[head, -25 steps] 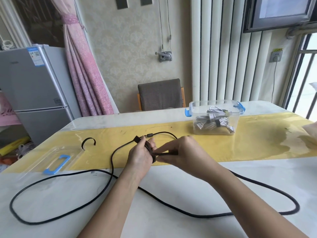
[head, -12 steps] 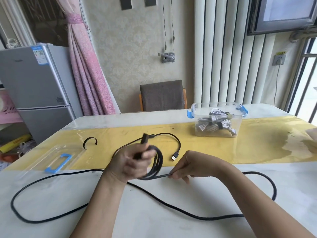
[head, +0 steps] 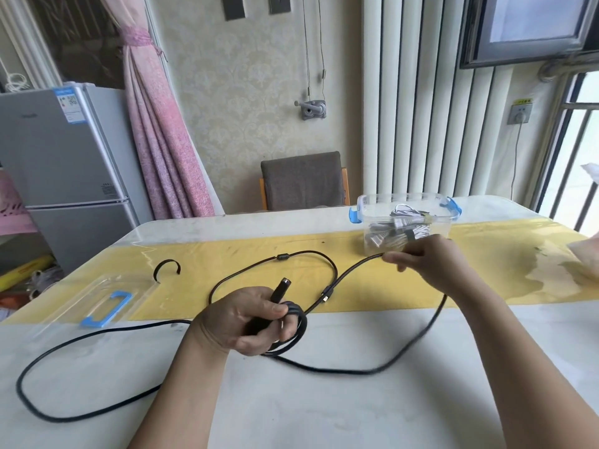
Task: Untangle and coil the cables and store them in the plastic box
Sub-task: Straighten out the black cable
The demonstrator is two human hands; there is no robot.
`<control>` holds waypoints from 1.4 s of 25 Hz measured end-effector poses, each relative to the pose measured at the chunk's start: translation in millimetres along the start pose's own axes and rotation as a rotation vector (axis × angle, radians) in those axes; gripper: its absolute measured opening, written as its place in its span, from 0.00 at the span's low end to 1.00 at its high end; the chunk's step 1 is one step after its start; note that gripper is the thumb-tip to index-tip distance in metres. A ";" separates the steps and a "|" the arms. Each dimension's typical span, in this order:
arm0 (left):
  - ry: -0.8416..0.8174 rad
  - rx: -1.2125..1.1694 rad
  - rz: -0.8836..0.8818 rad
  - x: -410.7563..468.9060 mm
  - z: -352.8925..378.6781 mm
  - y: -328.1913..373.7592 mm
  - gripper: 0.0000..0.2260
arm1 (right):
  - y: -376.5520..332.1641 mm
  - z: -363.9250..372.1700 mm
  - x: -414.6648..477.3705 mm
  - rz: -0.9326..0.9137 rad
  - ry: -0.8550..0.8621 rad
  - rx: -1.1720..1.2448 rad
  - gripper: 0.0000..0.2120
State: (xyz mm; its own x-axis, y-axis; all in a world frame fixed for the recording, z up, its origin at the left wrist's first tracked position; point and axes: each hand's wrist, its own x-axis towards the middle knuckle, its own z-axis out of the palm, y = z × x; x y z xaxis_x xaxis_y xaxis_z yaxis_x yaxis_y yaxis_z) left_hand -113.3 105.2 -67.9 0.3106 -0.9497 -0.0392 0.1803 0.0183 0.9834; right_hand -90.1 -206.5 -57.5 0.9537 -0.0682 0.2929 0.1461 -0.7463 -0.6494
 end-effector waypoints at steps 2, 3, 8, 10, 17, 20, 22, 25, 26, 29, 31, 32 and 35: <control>0.202 0.103 -0.105 6.2 0.9 -0.5 0.13 | 6.1 -5.0 1.3 0.033 0.116 0.050 0.17; 0.341 0.139 -0.157 12.3 0.6 -2.2 0.14 | 5.5 -2.9 2.4 0.027 0.175 0.067 0.17; 0.827 0.328 -0.210 36.1 -11.8 -19.1 0.14 | -15.1 19.7 2.8 -0.183 0.447 -0.008 0.12; 0.920 0.383 -0.197 38.4 -16.8 -24.7 0.14 | -22.3 26.0 0.0 -0.276 0.492 0.021 0.14; 1.275 0.121 -0.101 44.0 -32.8 -27.0 0.22 | -76.8 43.8 -36.3 -0.534 0.139 0.364 0.09; 1.288 -0.383 0.181 40.9 -41.3 -20.6 0.21 | -89.9 60.0 -53.3 -0.637 -0.106 0.372 0.10; 1.301 -0.524 0.300 34.0 -46.7 -19.5 0.18 | -92.4 73.6 -60.1 -0.764 -0.224 0.268 0.13; 1.275 -0.617 0.451 22.8 -46.8 -14.9 0.12 | -85.4 90.5 -63.1 -0.878 -0.357 -0.005 0.16; 1.244 -0.646 0.517 18.7 -44.1 -11.2 0.11 | -83.2 93.0 -63.1 -0.877 -0.391 -0.095 0.14; 0.949 -0.753 0.640 3.5 -39.5 -2.3 0.03 | -80.9 92.0 -59.4 -0.688 -0.487 -0.275 0.11; 0.559 -0.724 0.607 -1.2 -30.1 1.0 0.07 | -76.1 86.6 -50.4 -0.558 -0.485 -0.310 0.13; 0.467 -0.651 0.571 -2.5 -26.2 1.7 0.12 | -73.0 82.9 -45.7 -0.510 -0.486 -0.299 0.13; 0.271 -0.439 0.418 -0.4 -9.5 3.8 0.14 | -61.6 70.7 -34.4 -0.373 -0.532 -0.221 0.10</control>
State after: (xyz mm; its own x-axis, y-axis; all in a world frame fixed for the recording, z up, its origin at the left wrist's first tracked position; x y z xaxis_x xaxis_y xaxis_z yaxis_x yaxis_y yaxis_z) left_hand -103.9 108.7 -65.8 0.6506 -0.7237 0.2301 0.3392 0.5480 0.7646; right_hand -113.3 -111.3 -77.2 0.8576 0.5120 0.0478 0.4868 -0.7783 -0.3965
